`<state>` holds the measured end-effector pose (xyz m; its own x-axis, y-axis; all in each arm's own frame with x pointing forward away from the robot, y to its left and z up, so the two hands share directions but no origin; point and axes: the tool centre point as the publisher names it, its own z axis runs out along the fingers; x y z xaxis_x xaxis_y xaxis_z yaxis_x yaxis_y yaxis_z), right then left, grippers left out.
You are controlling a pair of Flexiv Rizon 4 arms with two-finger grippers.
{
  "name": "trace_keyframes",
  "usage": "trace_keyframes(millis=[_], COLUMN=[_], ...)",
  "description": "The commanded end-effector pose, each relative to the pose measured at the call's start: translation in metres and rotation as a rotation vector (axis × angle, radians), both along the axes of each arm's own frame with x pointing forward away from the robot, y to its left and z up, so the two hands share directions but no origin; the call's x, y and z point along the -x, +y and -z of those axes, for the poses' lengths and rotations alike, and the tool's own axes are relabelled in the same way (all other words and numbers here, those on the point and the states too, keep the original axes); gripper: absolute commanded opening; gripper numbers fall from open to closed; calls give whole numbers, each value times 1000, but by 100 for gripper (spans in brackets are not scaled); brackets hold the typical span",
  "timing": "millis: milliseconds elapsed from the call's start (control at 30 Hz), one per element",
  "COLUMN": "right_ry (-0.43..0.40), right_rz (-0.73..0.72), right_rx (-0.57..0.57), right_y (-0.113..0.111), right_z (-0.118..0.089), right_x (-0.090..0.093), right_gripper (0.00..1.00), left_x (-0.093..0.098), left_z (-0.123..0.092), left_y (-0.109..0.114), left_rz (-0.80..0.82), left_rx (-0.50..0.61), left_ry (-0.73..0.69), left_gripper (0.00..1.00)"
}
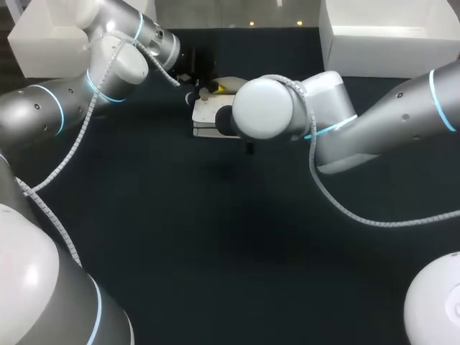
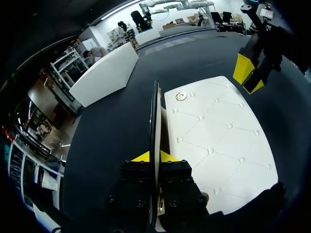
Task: Pick up the bag, open it, inspect its contents, close it, and place it on the opposite side
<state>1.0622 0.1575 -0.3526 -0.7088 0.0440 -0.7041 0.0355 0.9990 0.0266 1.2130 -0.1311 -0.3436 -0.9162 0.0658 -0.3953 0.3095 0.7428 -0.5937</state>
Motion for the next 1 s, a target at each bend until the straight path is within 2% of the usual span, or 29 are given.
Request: trace_keyframes(millis=[33, 733, 833, 900, 1000], right_ry=[4, 10, 8, 4, -2], right_rz=[17, 29, 31, 31, 31], right_rx=[14, -4, -7, -10, -14], right_y=[1, -4, -4, -4, -4], right_z=[6, 14, 14, 13, 13], right_x=[-7, -26, -27, -28, -28], right_gripper=[38, 25, 15, 3, 0], left_x=[-1, 1, 1, 1, 2], left_z=[2, 5, 5, 5, 6], left_y=[0, -5, -5, -6, -6], left_rz=[7, 30, 33, 36, 38], left_rx=[3, -6, -9, -10, -9], left_ry=[4, 16, 17, 17, 16], left_gripper=[0, 0, 0, 0, 0])
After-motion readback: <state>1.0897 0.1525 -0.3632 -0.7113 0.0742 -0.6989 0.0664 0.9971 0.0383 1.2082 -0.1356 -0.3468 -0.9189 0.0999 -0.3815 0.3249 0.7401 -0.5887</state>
